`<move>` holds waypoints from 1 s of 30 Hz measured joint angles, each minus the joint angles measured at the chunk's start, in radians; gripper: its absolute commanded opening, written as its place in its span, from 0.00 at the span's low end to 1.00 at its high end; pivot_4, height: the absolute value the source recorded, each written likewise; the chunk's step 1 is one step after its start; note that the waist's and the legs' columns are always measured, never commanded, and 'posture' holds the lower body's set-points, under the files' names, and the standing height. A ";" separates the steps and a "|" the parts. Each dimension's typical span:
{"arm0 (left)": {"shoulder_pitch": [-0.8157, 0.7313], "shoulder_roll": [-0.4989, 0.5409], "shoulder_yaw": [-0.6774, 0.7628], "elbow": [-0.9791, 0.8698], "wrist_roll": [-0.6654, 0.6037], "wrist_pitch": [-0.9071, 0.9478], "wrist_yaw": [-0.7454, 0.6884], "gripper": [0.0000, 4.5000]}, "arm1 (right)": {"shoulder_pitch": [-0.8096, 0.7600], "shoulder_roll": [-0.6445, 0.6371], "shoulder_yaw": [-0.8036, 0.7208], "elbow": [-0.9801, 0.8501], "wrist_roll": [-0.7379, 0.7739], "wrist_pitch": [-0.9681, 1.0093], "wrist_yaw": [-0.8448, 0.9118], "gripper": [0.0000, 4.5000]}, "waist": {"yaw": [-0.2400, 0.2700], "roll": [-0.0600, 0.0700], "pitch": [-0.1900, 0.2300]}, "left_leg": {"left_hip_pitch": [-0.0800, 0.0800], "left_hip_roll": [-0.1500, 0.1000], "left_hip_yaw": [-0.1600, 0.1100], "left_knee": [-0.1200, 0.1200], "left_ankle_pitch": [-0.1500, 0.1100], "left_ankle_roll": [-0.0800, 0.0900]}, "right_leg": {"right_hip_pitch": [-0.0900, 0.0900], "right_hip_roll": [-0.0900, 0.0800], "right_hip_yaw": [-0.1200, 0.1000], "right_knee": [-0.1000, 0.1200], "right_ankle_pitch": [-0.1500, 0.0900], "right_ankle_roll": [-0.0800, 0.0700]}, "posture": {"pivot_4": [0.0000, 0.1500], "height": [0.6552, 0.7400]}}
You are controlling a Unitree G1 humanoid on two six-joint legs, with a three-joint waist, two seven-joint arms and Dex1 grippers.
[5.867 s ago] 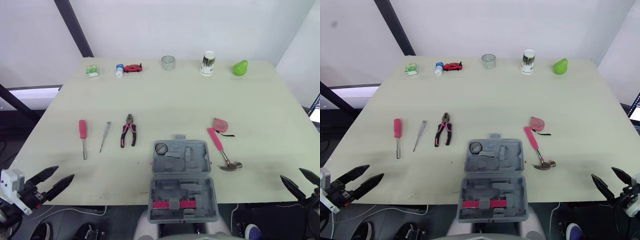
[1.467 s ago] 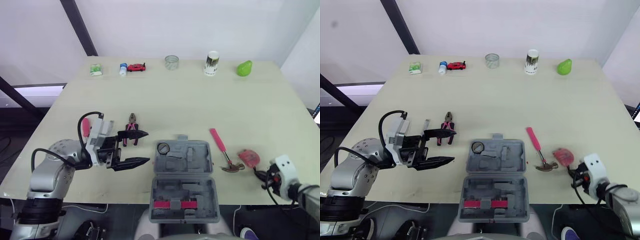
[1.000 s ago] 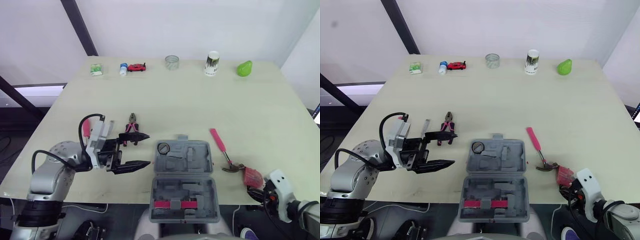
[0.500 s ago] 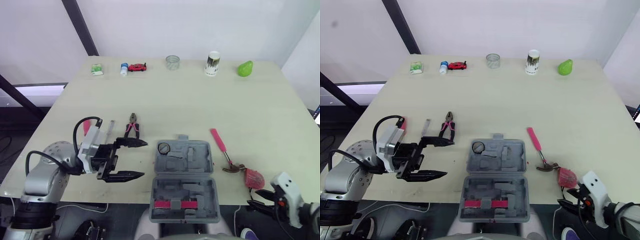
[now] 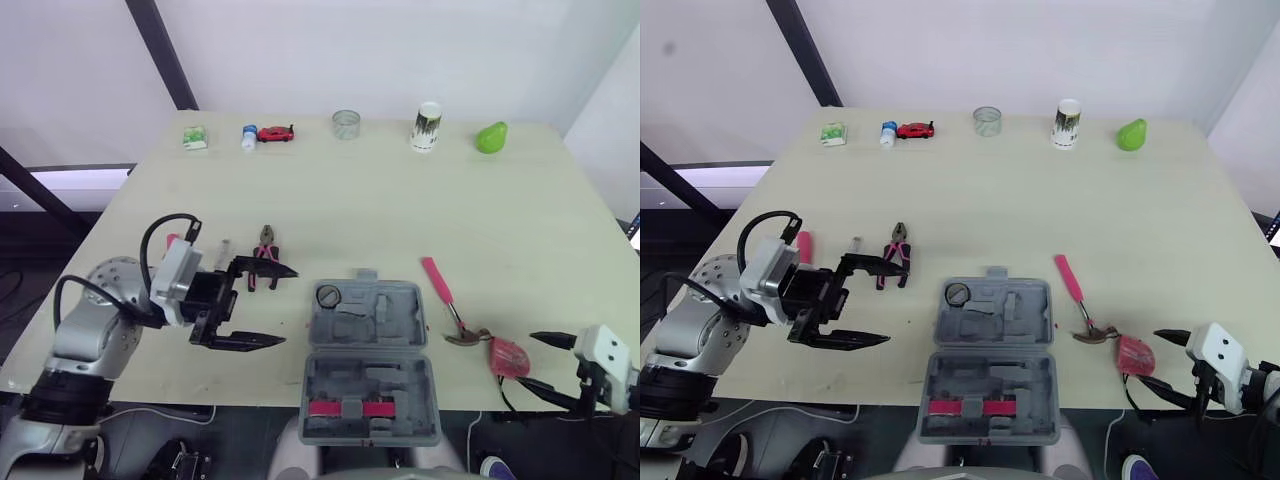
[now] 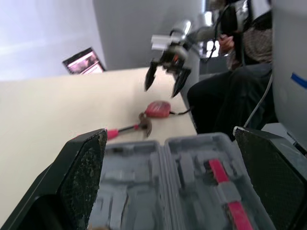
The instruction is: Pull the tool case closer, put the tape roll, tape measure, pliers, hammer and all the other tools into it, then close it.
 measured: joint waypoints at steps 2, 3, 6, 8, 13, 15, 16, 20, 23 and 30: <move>-0.010 0.016 -0.026 -0.007 -0.019 0.001 -0.001 1.00 | -0.027 0.000 0.041 0.054 -0.026 -0.044 0.010 0.98 | -0.002 0.000 0.000 | 0.000 0.000 0.000 0.000 0.000 0.000 | 0.000 0.000 0.000 0.000 0.000 0.000 | 1.00 1.00; -0.020 0.026 -0.041 -0.012 -0.037 0.001 -0.001 1.00 | -0.057 0.006 0.077 0.090 -0.045 -0.070 0.013 0.98 | -0.004 0.001 0.001 | 0.001 0.000 0.001 0.000 0.000 0.000 | 0.000 0.000 0.001 0.001 0.000 0.000 | 1.00 1.00; -0.023 0.038 -0.048 -0.012 -0.058 0.001 -0.002 1.00 | -0.099 0.006 0.106 0.123 -0.053 -0.091 0.022 0.98 | -0.004 0.002 0.001 | 0.001 0.000 0.001 0.000 0.000 0.000 | 0.000 0.000 0.001 0.001 0.000 0.000 | 1.00 1.00; -0.022 0.047 -0.060 -0.012 -0.067 0.000 -0.002 1.00 | -0.123 -0.005 0.122 0.143 -0.063 -0.101 0.028 0.98 | -0.002 0.002 0.001 | 0.001 0.000 0.001 0.000 0.000 0.000 | 0.000 0.000 0.001 0.001 0.000 0.000 | 1.00 1.00; -0.017 0.067 -0.079 -0.012 -0.094 -0.001 -0.003 1.00 | -0.156 -0.013 0.156 0.199 -0.080 -0.114 0.042 0.98 | 0.002 0.002 0.001 | 0.001 0.000 0.001 0.000 0.000 0.000 | 0.000 0.000 0.001 0.001 0.000 0.000 | 1.00 1.00; -0.019 0.074 -0.083 -0.012 -0.095 -0.008 -0.003 1.00 | -0.192 -0.013 0.183 0.230 -0.098 -0.114 0.042 0.98 | -0.003 0.003 0.001 | 0.001 0.000 0.002 0.001 0.000 0.000 | 0.000 0.000 0.002 0.001 0.000 0.000 | 1.00 1.00; -0.019 0.074 -0.083 -0.012 -0.095 -0.008 -0.003 1.00 | -0.192 -0.013 0.184 0.231 -0.099 -0.114 0.042 0.98 | -0.003 0.003 0.001 | 0.001 0.000 0.002 0.001 0.000 0.000 | 0.000 0.000 0.002 0.001 0.000 0.000 | 1.00 1.00; -0.020 0.076 -0.090 -0.009 -0.095 -0.015 -0.003 1.00 | -0.223 -0.013 0.206 0.270 -0.112 -0.120 0.043 0.98 | -0.001 0.003 0.002 | 0.001 0.000 0.002 0.001 0.000 0.000 | 0.000 0.000 0.002 0.001 0.000 0.000 | 1.00 1.00; -0.020 0.076 -0.089 -0.006 -0.095 -0.016 -0.003 1.00 | -0.237 -0.013 0.210 0.288 -0.116 -0.135 0.041 0.78 | 0.000 0.003 0.001 | 0.001 0.000 0.002 0.001 0.000 0.000 | 0.000 0.000 0.002 0.001 0.000 0.000 | 1.00 1.00; -0.021 0.075 -0.088 0.002 -0.095 -0.016 -0.003 1.00 | -0.243 -0.016 0.211 0.298 -0.121 -0.157 0.041 0.70 | 0.000 0.003 0.001 | 0.001 0.000 0.002 0.001 0.000 0.000 | 0.000 0.000 0.002 0.001 0.000 0.000 | 1.00 1.00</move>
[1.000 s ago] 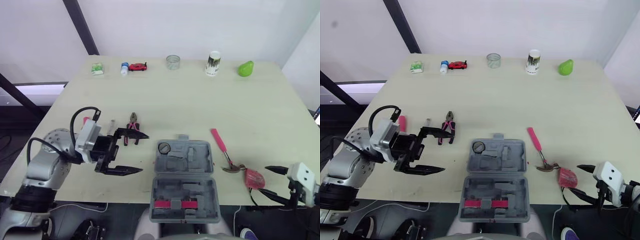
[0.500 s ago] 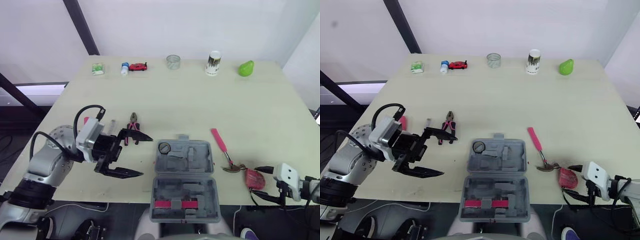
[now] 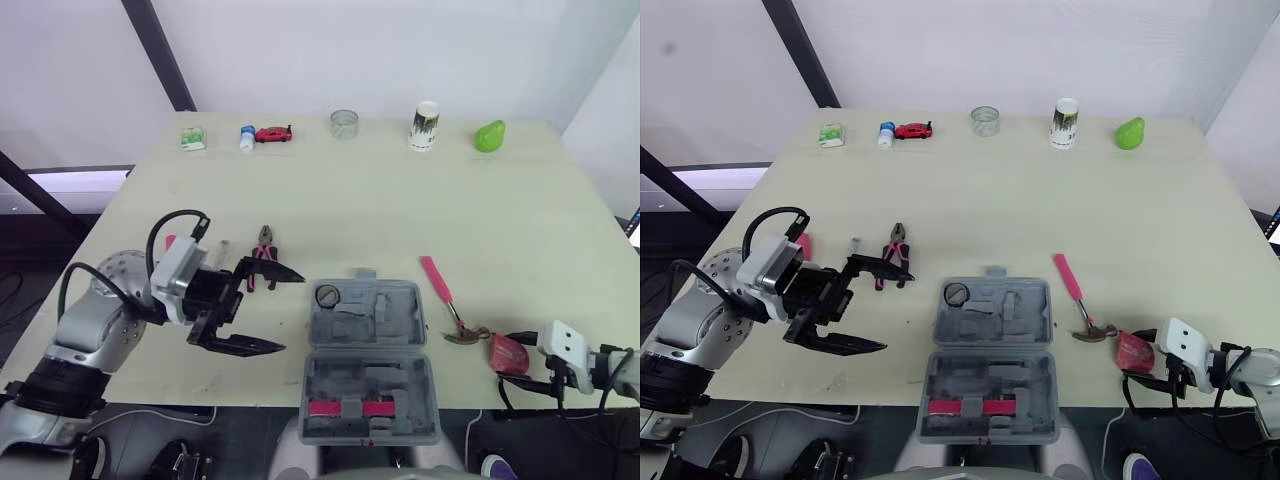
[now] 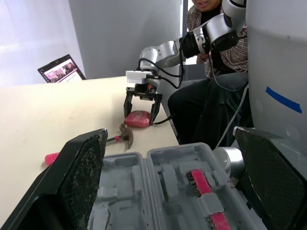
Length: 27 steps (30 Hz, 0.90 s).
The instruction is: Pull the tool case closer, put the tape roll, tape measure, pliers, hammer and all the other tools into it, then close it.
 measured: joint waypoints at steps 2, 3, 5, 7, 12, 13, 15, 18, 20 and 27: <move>0.004 -0.002 0.013 0.000 0.000 0.002 0.000 1.00 | 0.033 -0.040 -0.002 -0.034 0.002 0.010 0.006 0.70 | 0.001 0.001 0.000 | 0.000 0.000 0.001 0.000 0.000 0.000 | 0.000 0.000 0.000 0.000 0.000 0.000 | 1.00 1.00; 0.006 -0.004 0.020 0.000 0.000 0.004 0.000 1.00 | 0.045 -0.061 -0.007 -0.052 0.003 0.025 0.009 0.70 | 0.002 0.001 0.000 | 0.000 0.000 0.001 0.000 0.000 0.000 | 0.000 0.000 0.000 0.000 0.000 0.000 | 1.00 1.00; 0.012 -0.018 0.041 0.000 0.000 0.014 -0.001 1.00 | 0.064 -0.098 -0.024 -0.104 0.012 0.065 0.015 0.70 | 0.002 0.001 0.000 | 0.000 0.000 0.001 0.000 0.000 0.000 | 0.000 0.000 0.000 0.000 0.000 0.000 | 1.00 1.00; 0.018 -0.047 0.065 0.000 0.002 0.032 -0.002 1.00 | 0.074 -0.160 -0.034 -0.208 0.037 0.156 0.029 0.70 | -0.002 0.002 0.001 | 0.000 0.000 0.001 0.000 0.000 0.000 | 0.000 0.000 0.001 0.000 0.000 0.000 | 1.00 1.00; 0.036 -0.083 0.107 -0.003 0.024 0.068 -0.001 1.00 | 0.005 -0.266 -0.032 -0.406 0.060 0.397 0.041 0.70 | -0.006 0.002 0.001 | 0.000 0.001 0.000 0.001 0.000 0.000 | 0.000 0.001 0.001 0.001 0.000 0.000 | 1.00 1.00; 0.049 -0.092 0.122 -0.006 0.033 0.077 0.000 1.00 | -0.066 -0.280 0.003 -0.468 0.060 0.492 0.037 0.70 | -0.008 0.002 0.001 | 0.000 0.001 0.001 0.001 0.000 0.000 | 0.000 0.001 0.001 0.001 0.000 0.000 | 1.00 1.00; 0.072 -0.103 0.142 -0.013 0.039 0.084 0.004 1.00 | -0.165 -0.279 0.061 -0.529 0.068 0.605 0.034 0.70 | -0.009 0.002 0.001 | 0.000 0.001 0.000 0.001 0.000 0.000 | -0.001 0.001 0.001 0.000 0.000 0.000 | 1.00 1.00; 0.132 -0.133 0.178 -0.049 0.040 0.091 0.014 1.00 | -0.335 -0.205 0.150 -0.633 0.126 0.806 0.015 0.70 | -0.006 0.001 0.001 | -0.001 0.002 -0.001 0.001 0.000 0.000 | -0.001 0.001 0.000 0.000 0.000 0.000 | 1.00 1.00; 0.161 -0.149 0.197 -0.080 0.040 0.108 0.039 1.00 | -0.440 -0.155 0.240 -0.666 0.127 0.896 -0.003 0.70 | -0.003 0.002 0.001 | -0.002 0.001 -0.001 0.001 0.000 0.000 | -0.001 0.001 -0.001 0.000 0.000 0.000 | 1.00 1.00; 0.206 -0.173 0.278 -0.108 0.062 0.131 0.106 1.00 | -0.692 -0.058 0.510 -0.650 0.025 1.025 -0.013 0.70 | 0.001 0.001 0.002 | -0.003 0.000 -0.002 0.001 0.000 0.000 | -0.002 -0.002 -0.003 0.000 0.000 0.000 | 1.00 1.00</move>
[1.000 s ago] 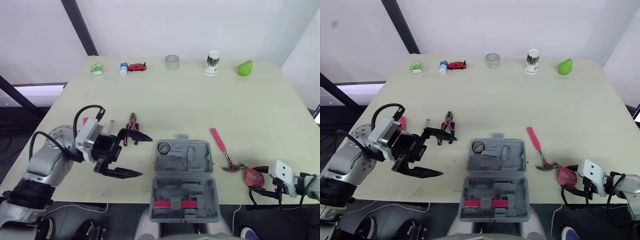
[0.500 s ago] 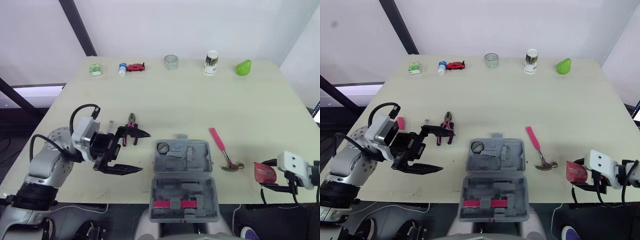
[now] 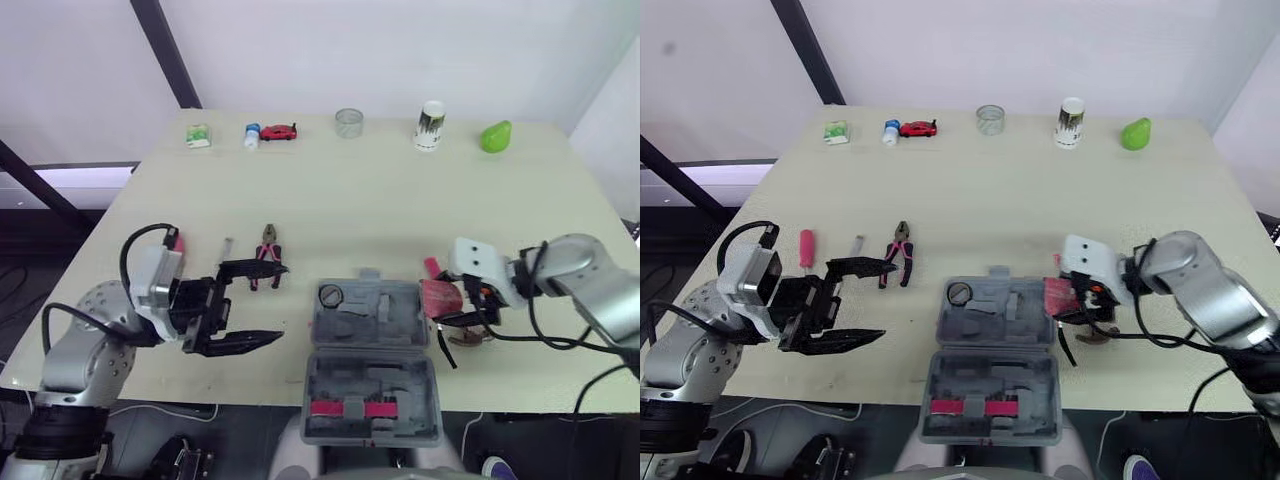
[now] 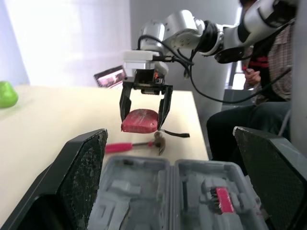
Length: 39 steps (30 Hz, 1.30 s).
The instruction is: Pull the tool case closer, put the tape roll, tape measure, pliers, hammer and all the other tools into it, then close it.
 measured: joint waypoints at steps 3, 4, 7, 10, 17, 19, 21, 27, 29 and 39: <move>0.012 -0.003 0.023 -0.001 0.004 0.011 0.003 1.00 | -0.088 0.081 0.121 0.040 -0.050 0.039 -0.005 0.70 | -0.003 0.000 0.000 | 0.000 0.000 -0.001 0.000 0.000 0.000 | 0.000 0.001 -0.001 0.001 0.000 0.000 | 1.00 1.00; 0.012 -0.003 0.027 -0.001 0.006 0.014 0.005 1.00 | -0.101 0.096 0.144 0.048 -0.062 0.045 -0.008 0.70 | -0.003 0.000 0.000 | 0.000 0.000 -0.001 0.000 0.000 0.000 | 0.000 0.001 -0.001 0.001 0.000 0.000 | 1.00 1.00; 0.021 -0.003 0.050 -0.001 0.018 0.023 0.013 1.00 | -0.166 0.140 0.240 0.108 -0.130 0.051 -0.015 0.70 | -0.004 0.000 0.000 | 0.000 0.000 -0.001 0.000 0.000 0.000 | -0.001 0.000 -0.001 0.000 0.000 0.000 | 1.00 1.00; 0.034 -0.002 0.068 0.011 0.052 0.019 0.018 1.00 | -0.206 0.187 0.302 0.157 -0.185 0.054 -0.025 0.70 | -0.003 0.000 0.000 | 0.000 0.000 -0.001 0.000 0.000 0.000 | -0.001 0.000 -0.002 0.000 0.000 0.000 | 1.00 1.00; 0.025 -0.001 0.091 0.038 0.097 0.012 0.021 1.00 | -0.279 0.258 0.405 0.288 -0.280 0.058 -0.029 0.70 | -0.003 0.000 0.000 | -0.001 0.000 -0.001 0.000 0.000 0.000 | -0.001 0.000 -0.003 0.000 0.000 0.000 | 1.00 1.00; 0.025 -0.001 0.092 0.038 0.101 0.012 0.020 1.00 | -0.294 0.252 0.414 0.327 -0.316 0.054 -0.027 0.70 | -0.003 0.000 0.000 | -0.001 0.000 -0.001 0.000 0.000 0.000 | -0.001 -0.001 -0.003 0.000 0.000 0.000 | 1.00 1.00; 0.027 -0.002 0.092 0.038 0.103 0.012 0.020 1.00 | -0.294 0.252 0.418 0.335 -0.325 0.055 -0.024 0.70 | -0.003 0.000 0.000 | -0.001 0.000 -0.001 0.000 0.000 0.000 | -0.001 0.000 -0.003 0.000 0.000 -0.001 | 1.00 1.00; 0.031 -0.006 0.092 0.029 0.114 0.012 0.021 1.00 | -0.294 0.270 0.420 0.343 -0.351 0.071 -0.011 0.70 | -0.007 0.000 0.000 | -0.001 0.000 -0.001 0.000 0.000 0.000 | -0.001 0.000 -0.003 0.001 0.000 -0.001 | 1.00 1.00; 0.031 -0.008 0.092 0.029 0.114 0.012 0.022 1.00 | -0.294 0.274 0.419 0.345 -0.356 0.075 -0.011 0.70 | -0.007 0.000 0.000 | -0.001 0.000 -0.001 0.000 0.000 0.000 | -0.001 0.000 -0.003 0.001 0.000 -0.001 | 1.00 1.00; 0.001 -0.023 0.093 0.020 0.098 0.039 0.041 1.00 | -0.265 0.304 0.412 0.318 -0.394 0.125 -0.048 0.70 | -0.009 -0.001 -0.001 | 0.000 0.000 -0.002 0.000 0.000 0.000 | -0.001 0.000 -0.003 0.001 0.000 -0.001 | 1.00 1.00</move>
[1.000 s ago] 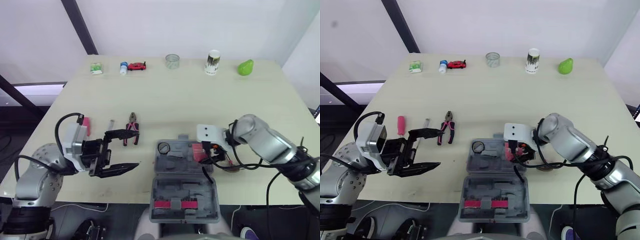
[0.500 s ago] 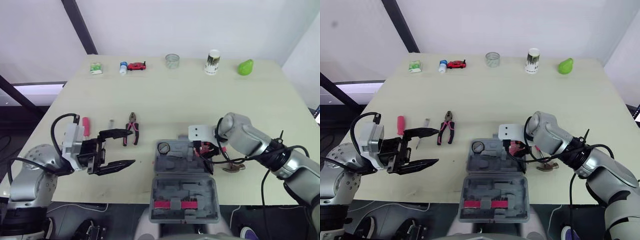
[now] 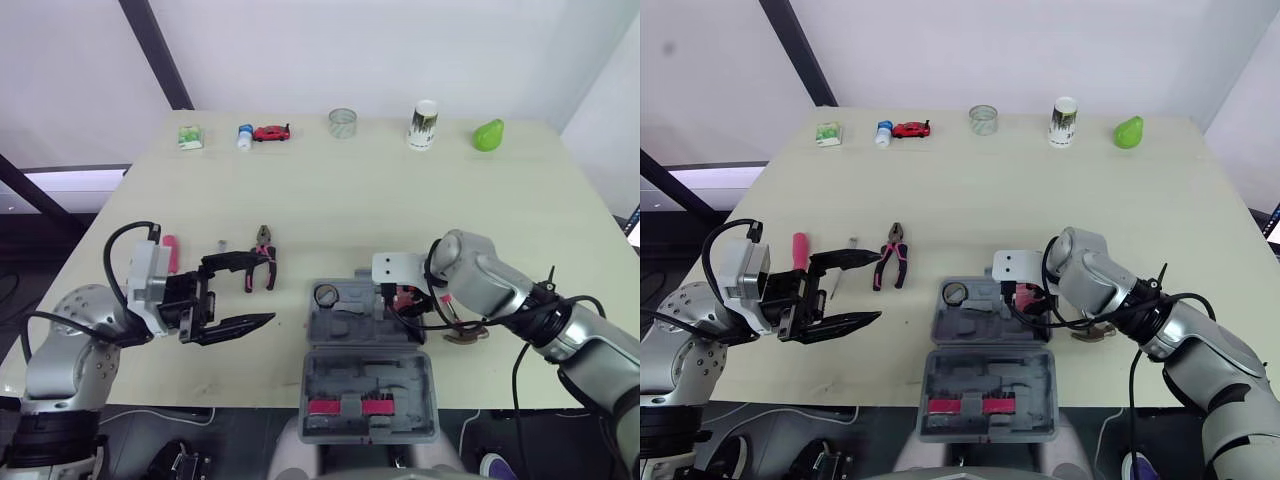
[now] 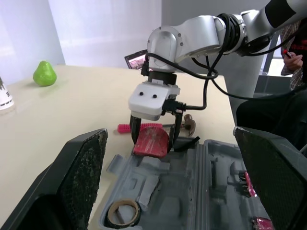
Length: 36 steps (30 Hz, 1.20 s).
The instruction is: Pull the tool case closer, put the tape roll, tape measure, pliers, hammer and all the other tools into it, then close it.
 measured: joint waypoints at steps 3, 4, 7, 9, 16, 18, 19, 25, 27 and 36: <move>-0.004 0.000 0.000 0.000 0.000 0.005 0.002 1.00 | 0.011 0.001 0.002 -0.007 -0.006 0.007 0.001 0.81 | 0.000 0.000 0.000 | 0.000 0.000 0.000 0.000 0.000 0.000 | 0.000 0.000 0.000 0.000 0.000 0.000 | 1.00 1.00; -0.005 0.000 0.000 0.000 -0.001 0.005 0.003 1.00 | 0.015 0.001 0.002 -0.012 -0.008 0.007 0.001 0.93 | 0.001 0.000 0.000 | 0.000 0.000 0.000 0.000 0.000 0.000 | 0.000 0.000 0.000 0.000 0.000 0.000 | 1.00 1.00; -0.009 -0.001 0.000 0.000 -0.001 0.005 0.004 1.00 | 0.017 0.001 0.002 -0.020 -0.007 0.006 0.014 0.99 | -0.001 0.000 0.000 | 0.000 0.000 0.000 0.000 0.000 0.000 | 0.001 0.000 0.000 0.000 0.000 0.000 | 1.00 1.00; -0.010 -0.003 -0.001 -0.001 -0.001 0.006 0.004 1.00 | 0.017 0.001 0.001 -0.019 -0.010 0.007 0.012 0.99 | -0.001 0.000 0.000 | 0.000 0.000 0.000 0.000 0.000 0.000 | 0.001 0.000 0.000 0.000 0.000 0.000 | 1.00 1.00; -0.018 -0.016 -0.009 -0.001 0.000 0.008 0.008 1.00 | 0.018 -0.015 -0.011 -0.042 0.002 0.030 0.013 0.99 | 0.002 0.000 0.000 | 0.000 0.000 0.000 0.000 0.000 0.000 | 0.000 0.000 0.000 0.000 0.000 0.000 | 1.00 1.00; -0.023 -0.017 -0.010 -0.001 0.000 0.008 0.008 1.00 | 0.019 -0.028 -0.039 -0.068 0.015 0.050 0.019 0.99 | 0.003 0.000 0.000 | -0.001 0.000 -0.001 0.000 0.000 0.000 | 0.000 0.000 0.000 -0.001 0.000 0.000 | 1.00 1.00; -0.029 -0.018 -0.012 -0.001 0.000 0.009 0.007 1.00 | 0.022 -0.038 -0.056 -0.092 0.026 0.059 0.021 0.99 | 0.003 0.000 0.000 | -0.001 0.000 -0.001 0.000 0.000 0.000 | 0.000 0.000 -0.001 -0.001 0.000 0.000 | 1.00 1.00; -0.042 -0.025 -0.023 -0.001 0.000 0.012 0.005 1.00 | 0.090 -0.077 -0.140 -0.208 0.090 0.063 0.013 0.99 | 0.004 0.000 0.000 | -0.002 0.000 -0.002 0.000 0.000 0.000 | 0.000 0.000 -0.001 -0.001 0.000 0.000 | 1.00 1.00; -0.042 -0.025 -0.027 -0.001 0.000 0.015 0.004 1.00 | 0.130 -0.089 -0.178 -0.227 0.107 0.045 -0.004 0.99 | 0.006 0.000 0.000 | -0.003 0.000 -0.002 0.000 0.000 0.000 | -0.001 -0.001 -0.002 -0.002 0.000 0.000 | 1.00 1.00; -0.036 -0.025 -0.028 -0.003 0.000 0.020 -0.004 1.00 | 0.392 -0.078 -0.549 -0.218 0.274 -0.283 -0.103 0.52 | 0.006 0.000 0.000 | -0.003 0.000 -0.002 0.000 0.000 0.000 | 0.000 0.000 -0.002 -0.002 0.000 0.000 | 1.00 1.00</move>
